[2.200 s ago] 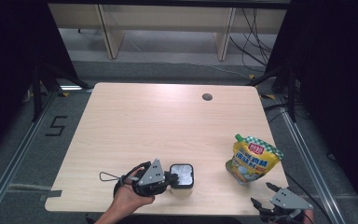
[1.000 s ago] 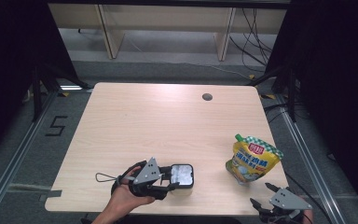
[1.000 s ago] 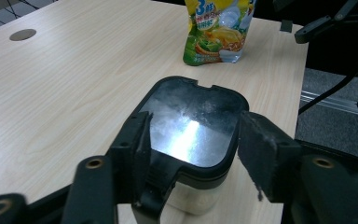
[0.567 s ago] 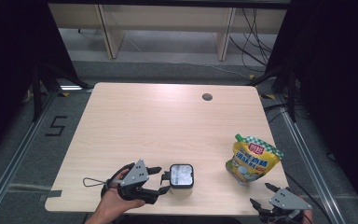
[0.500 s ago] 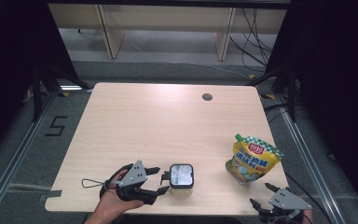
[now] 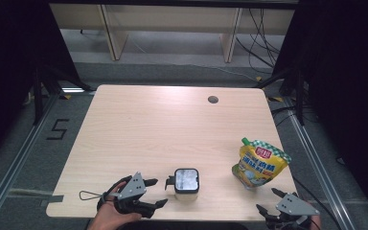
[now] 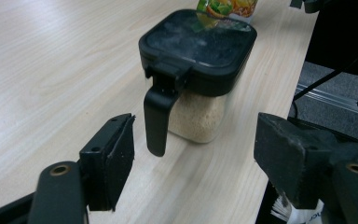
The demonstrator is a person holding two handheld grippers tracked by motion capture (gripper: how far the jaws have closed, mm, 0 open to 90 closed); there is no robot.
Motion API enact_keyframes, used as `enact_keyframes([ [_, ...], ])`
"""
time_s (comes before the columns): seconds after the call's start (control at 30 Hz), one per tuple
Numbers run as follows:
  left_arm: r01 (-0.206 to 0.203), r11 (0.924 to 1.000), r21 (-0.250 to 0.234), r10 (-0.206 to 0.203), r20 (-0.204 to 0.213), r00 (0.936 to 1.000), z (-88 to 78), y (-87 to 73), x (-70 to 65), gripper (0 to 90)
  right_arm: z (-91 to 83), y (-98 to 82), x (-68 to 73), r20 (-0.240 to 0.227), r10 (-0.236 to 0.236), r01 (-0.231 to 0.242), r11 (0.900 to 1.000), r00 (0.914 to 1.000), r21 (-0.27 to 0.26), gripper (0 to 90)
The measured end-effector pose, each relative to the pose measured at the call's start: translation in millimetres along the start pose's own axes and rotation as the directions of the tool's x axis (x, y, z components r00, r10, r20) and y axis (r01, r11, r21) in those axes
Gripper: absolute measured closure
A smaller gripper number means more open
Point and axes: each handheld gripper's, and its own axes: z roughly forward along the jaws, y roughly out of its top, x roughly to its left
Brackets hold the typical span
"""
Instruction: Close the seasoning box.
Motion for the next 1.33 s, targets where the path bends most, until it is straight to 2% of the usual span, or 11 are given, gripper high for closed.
enact_keyframes([
  [0.03,0.0,1.0,-0.008,0.0,-0.006,1.0,0.8,-1.3,-0.3,27.8,0.0,0.0,0.1,0.0,0.0,0.0,1.0,1.0,0.0,27.1],
  [0.07,-0.004,0.9998,0.021,0.004,-0.02,0.9998,-0.6,-2.8,0.2,27.6,0.0,0.0,0.2,0.0,0.0,0.0,1.0,1.0,0.0,27.1],
  [0.1,0.007,1.0,-0.002,-0.007,-0.007,1.0,1.3,-4.7,-0.8,27.4,0.0,0.0,0.2,0.0,-0.002,0.002,1.0,1.0,0.0,27.1],
  [0.2,0.03,0.9995,0.009,-0.03,0.0,0.9995,1.9,-10.0,-3.2,26.2,0.5,0.2,0.4,-0.006,-0.013,0.013,1.0,0.9999,0.0,27.1],
  [0.33,0.003,0.9987,0.051,-0.003,-0.003,1.0,0.9,-17.0,-3.9,24.9,-0.3,0.8,1.7,-0.006,-0.004,0.004,1.0,1.0,0.005,27.1],
  [0.37,0.029,0.9984,0.049,-0.029,0.0,0.9996,1.4,-19.2,-6.5,24.8,0.1,0.7,1.7,-0.003,-0.007,0.007,1.0,1.0,0.004,27.1],
  [0.77,-0.015,0.9927,0.12,0.014,0.007,0.9999,4.6,-29.8,-14.8,24.2,1.0,0.4,2.1,-0.008,-0.019,0.019,1.0,0.9998,0.014,27.0],
  [1.07,-0.031,0.9927,0.117,0.031,0.01,0.9995,6.4,-30.4,-12.6,23.9,2.0,-0.7,1.3,-0.015,-0.026,0.027,0.999,0.9995,0.019,27.0],
  [1.1,-0.003,0.9931,0.117,0.003,0.005,1.0,6.7,-31.3,-14.2,23.9,1.8,-0.8,1.7,-0.015,-0.022,0.022,0.999,0.9996,0.023,27.0],
  [1.27,-0.001,0.9923,0.124,-0.001,0.015,0.9999,7.3,-31.3,-13.9,23.5,2.2,-0.8,1.7,-0.017,-0.026,0.027,0.999,0.9995,0.025,26.9],
  [1.33,-0.031,0.9891,0.144,0.03,0.011,0.9995,6.5,-30.7,-11.5,23.2,2.4,-1.0,1.7,-0.019,-0.027,0.028,0.999,0.9994,0.026,26.8],
])
